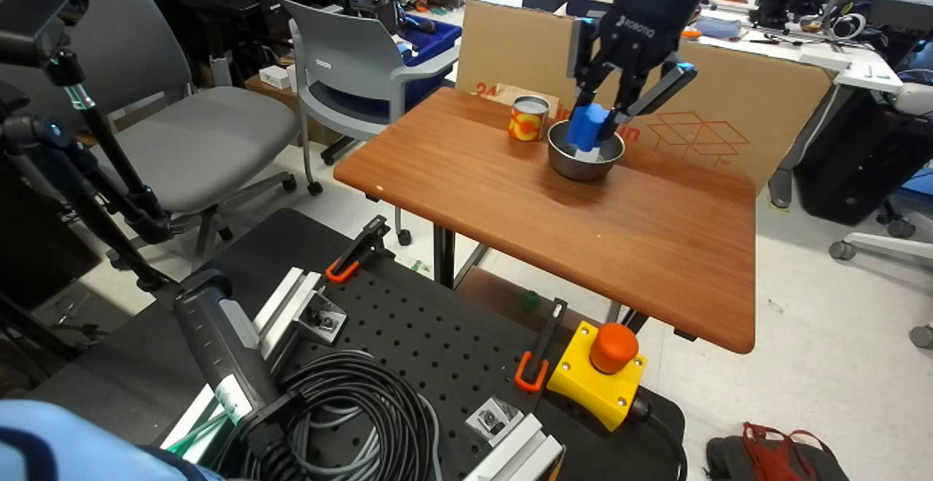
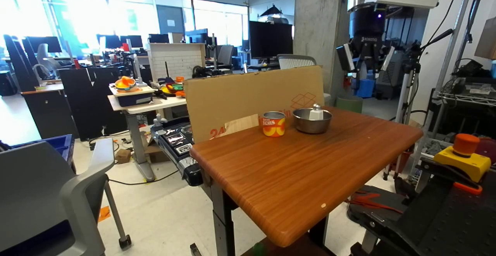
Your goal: Move the blue block forwards
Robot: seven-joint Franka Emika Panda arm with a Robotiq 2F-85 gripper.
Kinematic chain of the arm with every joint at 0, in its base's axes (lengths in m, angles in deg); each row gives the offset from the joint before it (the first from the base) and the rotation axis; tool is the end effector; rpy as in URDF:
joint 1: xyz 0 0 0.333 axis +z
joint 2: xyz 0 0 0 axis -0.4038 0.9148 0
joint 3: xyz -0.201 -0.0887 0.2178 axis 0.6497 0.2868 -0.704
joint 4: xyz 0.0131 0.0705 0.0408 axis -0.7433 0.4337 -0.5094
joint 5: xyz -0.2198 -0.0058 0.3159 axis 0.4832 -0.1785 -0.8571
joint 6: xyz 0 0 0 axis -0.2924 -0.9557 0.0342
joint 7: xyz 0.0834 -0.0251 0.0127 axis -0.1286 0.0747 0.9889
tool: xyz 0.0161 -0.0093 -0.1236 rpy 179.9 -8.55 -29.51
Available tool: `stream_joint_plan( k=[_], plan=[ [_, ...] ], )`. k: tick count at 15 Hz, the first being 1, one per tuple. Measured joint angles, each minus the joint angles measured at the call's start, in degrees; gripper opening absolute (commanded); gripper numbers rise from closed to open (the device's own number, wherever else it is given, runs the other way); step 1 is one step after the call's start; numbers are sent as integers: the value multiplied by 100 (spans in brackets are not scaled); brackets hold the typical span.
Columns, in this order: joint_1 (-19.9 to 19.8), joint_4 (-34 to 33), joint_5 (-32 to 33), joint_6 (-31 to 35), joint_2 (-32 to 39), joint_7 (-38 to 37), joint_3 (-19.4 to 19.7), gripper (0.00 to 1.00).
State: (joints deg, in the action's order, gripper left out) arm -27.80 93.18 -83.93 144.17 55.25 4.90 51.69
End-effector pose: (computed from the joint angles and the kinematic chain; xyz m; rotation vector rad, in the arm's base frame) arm 0.5203 -0.0836 0.2868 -2.9994 0.5686 0.3061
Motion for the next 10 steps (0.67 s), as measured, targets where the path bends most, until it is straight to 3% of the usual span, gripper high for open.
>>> stream_joint_plan(
  k=[5,10],
  plan=[
    [332,1343,695,248,-668,108,-337,16],
    [444,1734,1411,807,-634,53,-469,16]
  ],
)
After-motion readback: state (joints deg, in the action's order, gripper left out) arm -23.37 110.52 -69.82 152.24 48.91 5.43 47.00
